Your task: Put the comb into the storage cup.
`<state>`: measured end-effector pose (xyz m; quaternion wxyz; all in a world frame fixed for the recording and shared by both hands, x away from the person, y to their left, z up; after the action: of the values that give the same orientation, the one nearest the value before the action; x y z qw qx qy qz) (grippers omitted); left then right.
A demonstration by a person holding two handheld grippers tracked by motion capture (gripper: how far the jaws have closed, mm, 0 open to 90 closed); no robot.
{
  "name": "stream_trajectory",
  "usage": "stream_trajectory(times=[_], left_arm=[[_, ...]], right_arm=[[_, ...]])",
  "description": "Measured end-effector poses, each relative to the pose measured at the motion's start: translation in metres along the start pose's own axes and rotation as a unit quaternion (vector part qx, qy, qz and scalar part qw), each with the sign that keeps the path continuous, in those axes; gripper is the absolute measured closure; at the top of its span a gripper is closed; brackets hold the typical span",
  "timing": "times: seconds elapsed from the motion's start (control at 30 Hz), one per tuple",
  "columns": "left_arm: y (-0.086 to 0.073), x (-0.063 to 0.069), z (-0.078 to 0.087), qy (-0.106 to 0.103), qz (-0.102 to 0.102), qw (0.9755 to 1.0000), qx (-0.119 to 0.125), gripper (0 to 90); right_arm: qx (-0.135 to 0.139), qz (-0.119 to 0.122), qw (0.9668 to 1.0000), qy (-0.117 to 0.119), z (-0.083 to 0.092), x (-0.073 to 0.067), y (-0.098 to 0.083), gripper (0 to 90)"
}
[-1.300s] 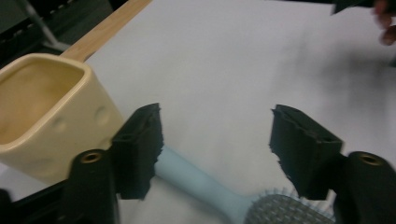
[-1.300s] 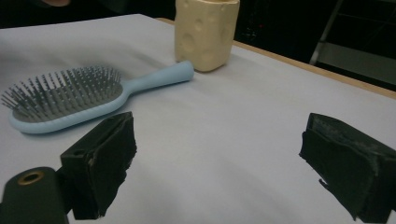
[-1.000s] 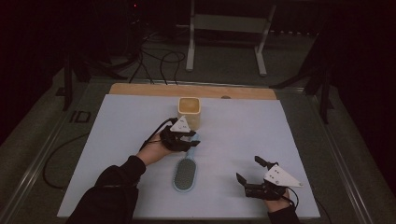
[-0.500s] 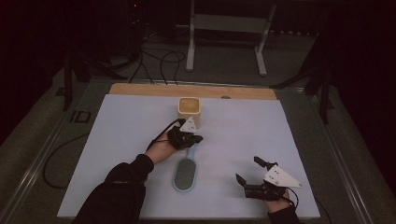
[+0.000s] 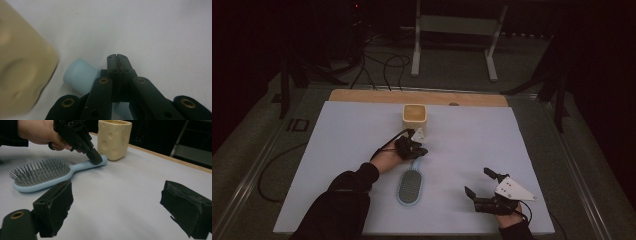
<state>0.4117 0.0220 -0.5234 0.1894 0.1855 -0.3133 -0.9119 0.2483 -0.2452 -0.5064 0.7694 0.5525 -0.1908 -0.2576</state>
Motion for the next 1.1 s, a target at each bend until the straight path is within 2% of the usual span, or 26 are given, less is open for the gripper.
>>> stream_trajectory(times=[0.27,0.6,0.8,1.1], left_arm=[[-0.008,-0.006,0.005,0.005,0.0,0.9999,-0.011,90.0],[-0.025,-0.013,0.014,0.011,0.004,0.9995,-0.028,90.0],[-0.047,-0.024,0.031,0.018,0.013,0.9983,-0.054,90.0],[-0.072,-0.028,0.05,0.021,0.028,0.9974,-0.063,90.0]], right_arm=[[0.004,-0.003,1.0,-0.001,0.001,0.001,0.0,10.0],[0.002,-0.005,1.0,-0.002,0.001,0.001,0.0,10.0],[0.001,-0.006,1.0,-0.002,0.0,0.001,0.0,10.0],[0.001,-0.008,1.0,0.001,-0.002,0.0,0.0,10.0]])
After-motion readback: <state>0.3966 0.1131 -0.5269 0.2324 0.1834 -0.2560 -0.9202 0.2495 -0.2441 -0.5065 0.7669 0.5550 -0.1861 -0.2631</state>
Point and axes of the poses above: each handheld gripper's, and its own axes: z roughly backward along the jaws, y roughly out of its top, x roughly to its right, the point moved 3 cm from there along -z, roughly forward along the jaws, and after that the axes turned 12 degrees about y, right-handed, at the moved point
